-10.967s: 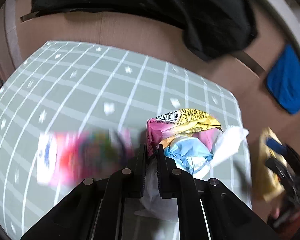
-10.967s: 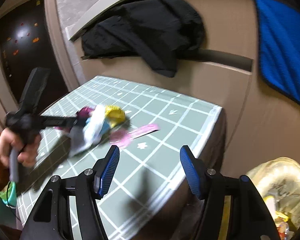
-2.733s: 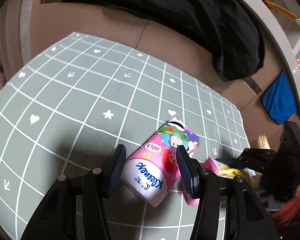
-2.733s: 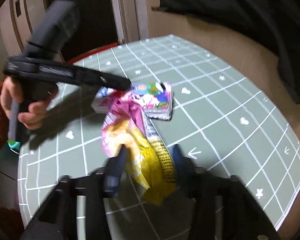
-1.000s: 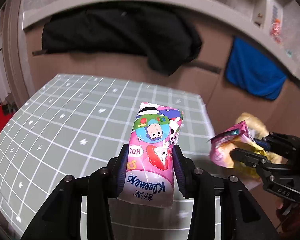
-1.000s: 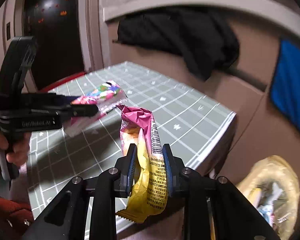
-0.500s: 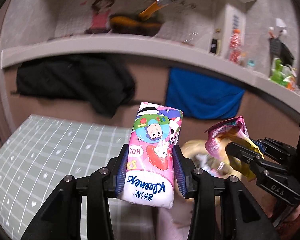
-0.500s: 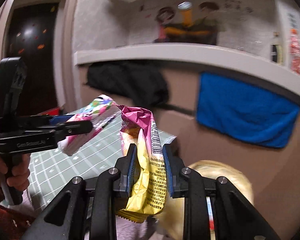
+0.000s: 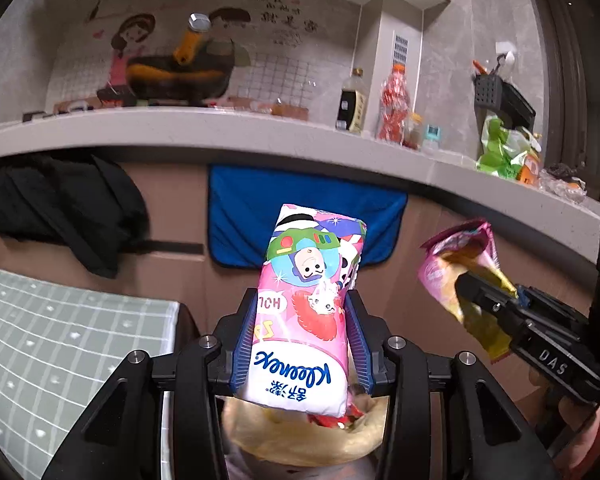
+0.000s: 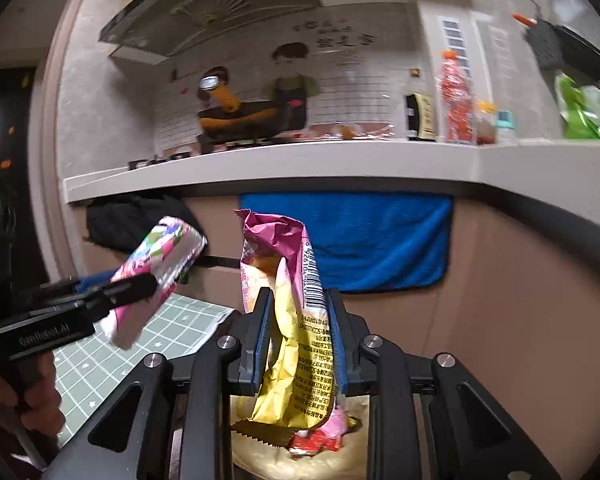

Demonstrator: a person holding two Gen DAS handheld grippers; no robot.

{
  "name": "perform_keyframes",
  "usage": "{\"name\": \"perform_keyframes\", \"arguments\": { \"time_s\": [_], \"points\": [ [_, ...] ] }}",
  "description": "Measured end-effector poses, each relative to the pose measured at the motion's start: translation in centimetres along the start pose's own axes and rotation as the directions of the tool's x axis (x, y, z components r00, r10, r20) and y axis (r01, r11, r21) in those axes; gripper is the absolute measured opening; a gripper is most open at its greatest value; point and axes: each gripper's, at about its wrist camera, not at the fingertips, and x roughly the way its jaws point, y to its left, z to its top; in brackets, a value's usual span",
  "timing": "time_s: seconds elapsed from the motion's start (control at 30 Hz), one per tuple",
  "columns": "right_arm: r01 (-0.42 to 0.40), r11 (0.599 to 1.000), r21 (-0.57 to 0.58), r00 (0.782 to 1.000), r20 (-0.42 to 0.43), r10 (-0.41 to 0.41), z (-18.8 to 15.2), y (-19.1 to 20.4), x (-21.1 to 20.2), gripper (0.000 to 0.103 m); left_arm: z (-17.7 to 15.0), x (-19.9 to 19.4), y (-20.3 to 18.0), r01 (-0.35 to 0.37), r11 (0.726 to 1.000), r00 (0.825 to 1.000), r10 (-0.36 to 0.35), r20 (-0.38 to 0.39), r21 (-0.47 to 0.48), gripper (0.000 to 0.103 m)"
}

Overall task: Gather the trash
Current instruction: 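Carry the Kleenex pack with the left gripper while the right gripper carries the wrapper to the bin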

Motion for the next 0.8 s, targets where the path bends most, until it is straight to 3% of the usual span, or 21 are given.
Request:
{"name": "perform_keyframes", "arguments": {
  "time_s": [0.33, 0.5, 0.8],
  "points": [
    [-0.002, 0.997, 0.074, 0.998, -0.06, 0.006, -2.4, -3.2, 2.3, 0.025, -2.5, 4.1, -0.3, -0.034, 0.999, 0.996, 0.033, -0.081, -0.008, 0.043],
    [-0.007, 0.996, 0.085, 0.996, -0.09, 0.015, -3.6, -3.4, 3.6, 0.025, -3.4, 4.7, 0.4, -0.058, 0.998, 0.994, 0.057, -0.09, -0.018, 0.043],
    [-0.005, 0.995, 0.098, 0.985, -0.169, 0.022, -5.9, -3.5, 7.2, 0.025, -5.8, 8.0, 1.7, -0.085, 0.995, 0.981, 0.077, -0.18, -0.042, 0.043]
  ]
}}
